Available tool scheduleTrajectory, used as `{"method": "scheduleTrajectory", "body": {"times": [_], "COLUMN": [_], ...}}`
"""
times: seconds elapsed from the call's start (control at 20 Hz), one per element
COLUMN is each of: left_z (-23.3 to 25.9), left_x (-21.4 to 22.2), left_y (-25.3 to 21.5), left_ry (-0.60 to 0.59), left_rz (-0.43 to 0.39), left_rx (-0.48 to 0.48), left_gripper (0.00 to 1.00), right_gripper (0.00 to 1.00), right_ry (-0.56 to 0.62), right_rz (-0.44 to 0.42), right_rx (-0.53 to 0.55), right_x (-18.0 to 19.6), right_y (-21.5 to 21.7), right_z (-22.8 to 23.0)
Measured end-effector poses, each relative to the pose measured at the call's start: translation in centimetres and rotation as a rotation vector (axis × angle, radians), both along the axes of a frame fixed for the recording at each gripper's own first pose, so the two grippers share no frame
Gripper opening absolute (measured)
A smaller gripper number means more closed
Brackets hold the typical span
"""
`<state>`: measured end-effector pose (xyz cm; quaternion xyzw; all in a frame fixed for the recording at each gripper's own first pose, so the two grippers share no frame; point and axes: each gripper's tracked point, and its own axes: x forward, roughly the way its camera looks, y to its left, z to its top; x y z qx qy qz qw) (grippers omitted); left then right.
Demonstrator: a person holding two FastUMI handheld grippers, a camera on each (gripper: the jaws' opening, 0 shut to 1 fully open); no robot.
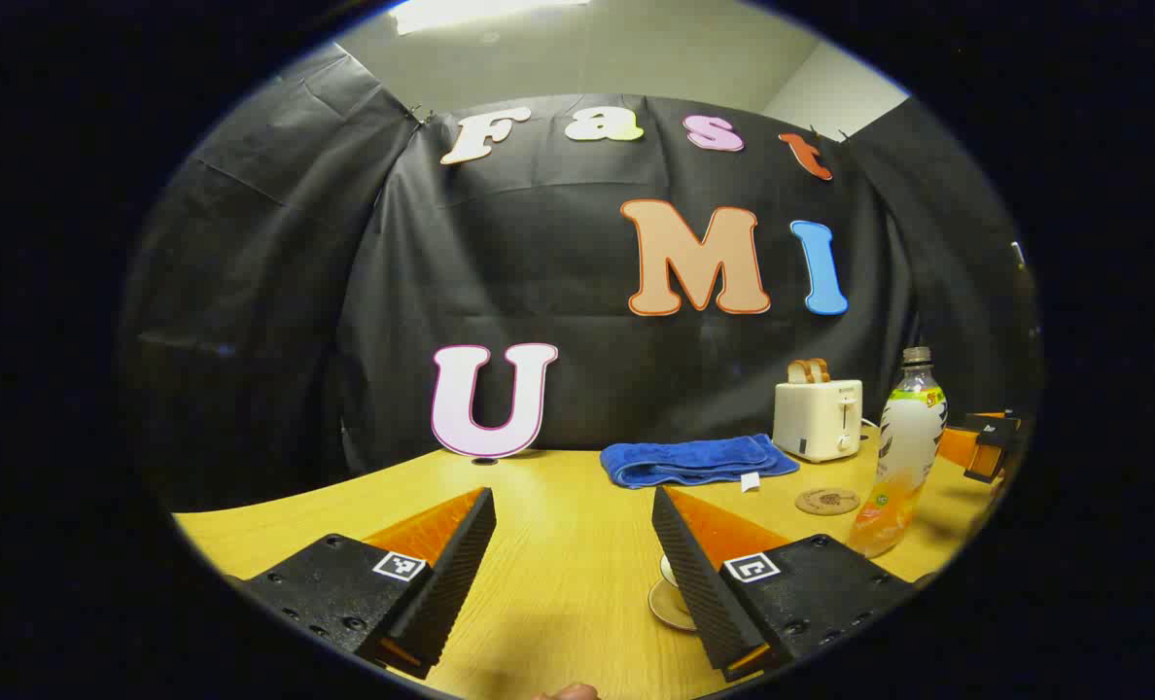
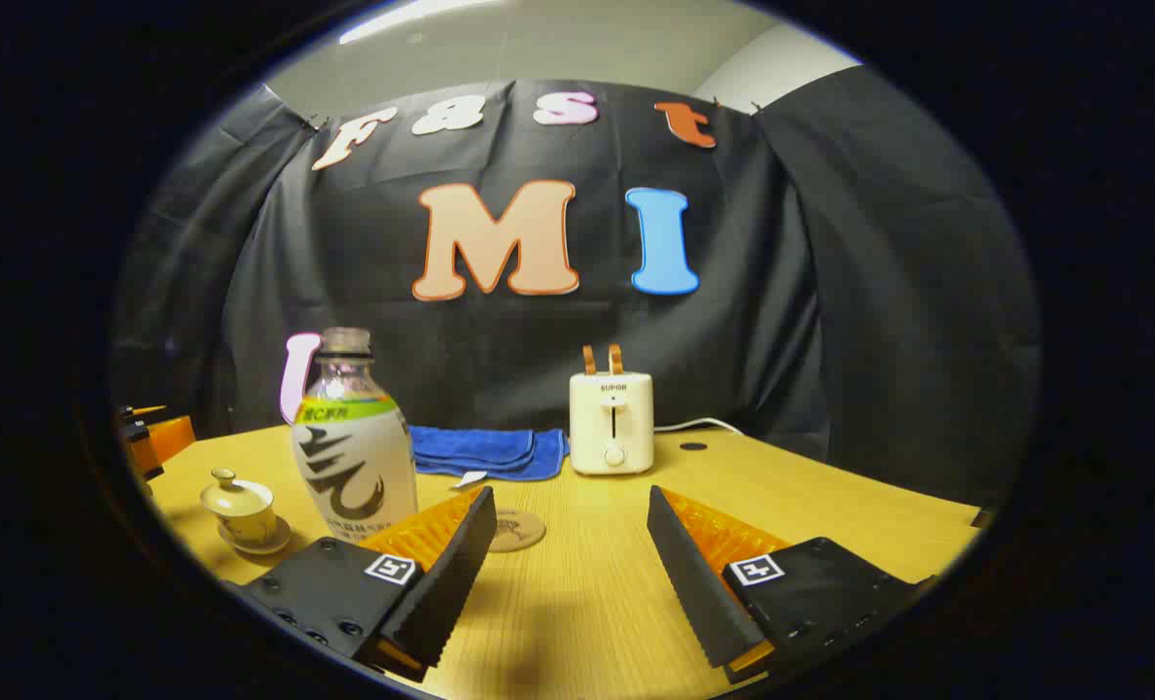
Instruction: Open the teacup lid with one hand, grasp the water bottle and pour water into the teacup with the other hand; after pouring, place the water bottle on the coaster and then close the teacup lid.
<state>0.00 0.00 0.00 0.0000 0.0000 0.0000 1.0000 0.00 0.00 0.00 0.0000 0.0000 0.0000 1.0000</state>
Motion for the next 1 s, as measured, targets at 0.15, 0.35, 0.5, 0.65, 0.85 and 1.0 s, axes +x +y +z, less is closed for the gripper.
{"method": "scheduleTrajectory", "body": {"times": [0.15,0.35,0.5,0.65,0.85,1.0], "left_z": [-1.4,-0.6,-2.0,-1.7,-1.9,-1.9], "left_x": [0.3,0.9,1.5,2.0,2.2,2.1], "left_y": [1.2,2.5,3.0,3.2,3.7,4.2], "left_ry": [0.066,0.029,0.074,0.064,0.069,0.075], "left_rz": [0.050,0.047,0.021,-0.006,0.018,0.058], "left_rx": [0.008,0.003,0.005,0.005,0.006,0.010], "left_gripper": [0.95,0.95,0.95,0.95,0.95,0.95], "right_gripper": [1.00,0.97,0.97,0.97,0.98,1.00], "right_ry": [0.004,0.004,0.005,0.007,0.007,0.007], "right_rz": [0.014,0.032,0.032,0.029,0.043,0.037], "right_rx": [0.001,0.001,0.001,0.002,0.002,0.002], "right_x": [0.1,0.2,0.3,0.6,0.7,0.8], "right_y": [0.2,0.4,0.2,0.0,0.2,0.1], "right_z": [0.1,0.2,0.2,0.1,0.1,0.1]}}
